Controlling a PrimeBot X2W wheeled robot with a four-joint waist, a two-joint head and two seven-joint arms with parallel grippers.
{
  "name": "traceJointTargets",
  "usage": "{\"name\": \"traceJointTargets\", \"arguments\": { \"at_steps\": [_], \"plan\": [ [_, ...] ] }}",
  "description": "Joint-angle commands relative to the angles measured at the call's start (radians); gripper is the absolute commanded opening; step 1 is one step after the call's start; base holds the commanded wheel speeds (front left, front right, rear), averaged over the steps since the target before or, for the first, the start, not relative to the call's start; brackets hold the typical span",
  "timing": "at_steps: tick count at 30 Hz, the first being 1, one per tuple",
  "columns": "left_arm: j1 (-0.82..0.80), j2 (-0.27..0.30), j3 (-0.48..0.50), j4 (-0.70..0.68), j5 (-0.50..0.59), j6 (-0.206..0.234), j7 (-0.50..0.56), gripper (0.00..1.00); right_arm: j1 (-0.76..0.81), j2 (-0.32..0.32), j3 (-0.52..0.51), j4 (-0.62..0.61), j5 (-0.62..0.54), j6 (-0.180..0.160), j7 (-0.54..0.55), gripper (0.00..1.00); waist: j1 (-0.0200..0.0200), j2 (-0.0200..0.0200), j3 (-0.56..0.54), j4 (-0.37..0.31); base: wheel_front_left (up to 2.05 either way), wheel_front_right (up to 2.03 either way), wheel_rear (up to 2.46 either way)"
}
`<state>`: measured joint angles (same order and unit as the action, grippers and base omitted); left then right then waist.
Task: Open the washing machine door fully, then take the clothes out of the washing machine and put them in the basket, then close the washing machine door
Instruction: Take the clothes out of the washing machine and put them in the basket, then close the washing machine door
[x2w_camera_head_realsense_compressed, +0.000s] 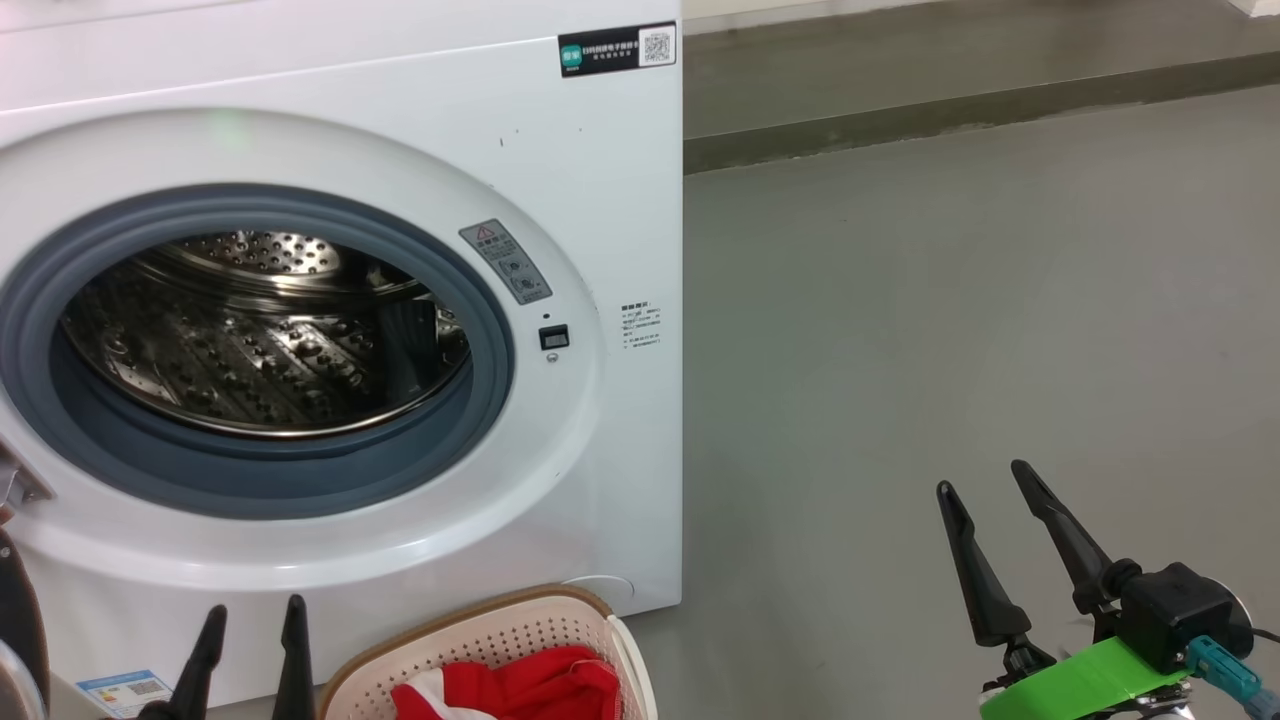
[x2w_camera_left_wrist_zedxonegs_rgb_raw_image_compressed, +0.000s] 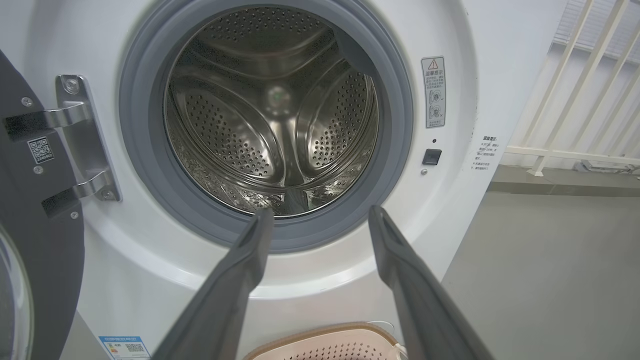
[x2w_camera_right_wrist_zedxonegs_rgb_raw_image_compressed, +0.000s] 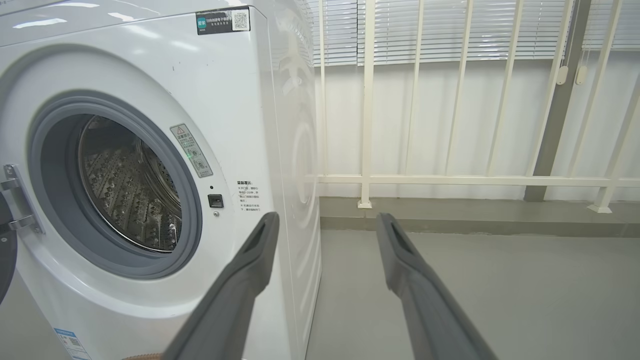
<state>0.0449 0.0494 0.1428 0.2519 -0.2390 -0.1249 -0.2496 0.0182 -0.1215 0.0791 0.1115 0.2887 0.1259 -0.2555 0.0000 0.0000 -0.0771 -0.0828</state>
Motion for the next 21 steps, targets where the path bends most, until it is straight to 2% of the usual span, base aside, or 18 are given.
{"name": "traceJointTargets", "arguments": {
  "at_steps": [1,14,21],
  "plan": [
    [-0.012,0.01,0.041,-0.048,-0.003,-0.005,-0.012,1.0,-0.014,-0.01,0.018,-0.027,-0.015,0.005,-0.006,1.0,0.0,0.0,-0.001,0.001,0.0,0.0,0.0],
    [-0.008,0.005,0.04,-0.058,0.012,-0.004,-0.012,1.0,-0.017,-0.004,0.018,-0.02,-0.015,0.005,-0.006,1.0,0.0,0.0,0.0,0.002,-0.01,0.01,0.0],
    [-0.004,0.004,0.04,-0.058,0.022,0.003,-0.012,1.0,-0.019,-0.003,0.017,-0.017,-0.013,0.005,-0.006,1.0,0.0,0.0,-0.003,-0.001,-0.66,0.66,0.0]
  ]
}}
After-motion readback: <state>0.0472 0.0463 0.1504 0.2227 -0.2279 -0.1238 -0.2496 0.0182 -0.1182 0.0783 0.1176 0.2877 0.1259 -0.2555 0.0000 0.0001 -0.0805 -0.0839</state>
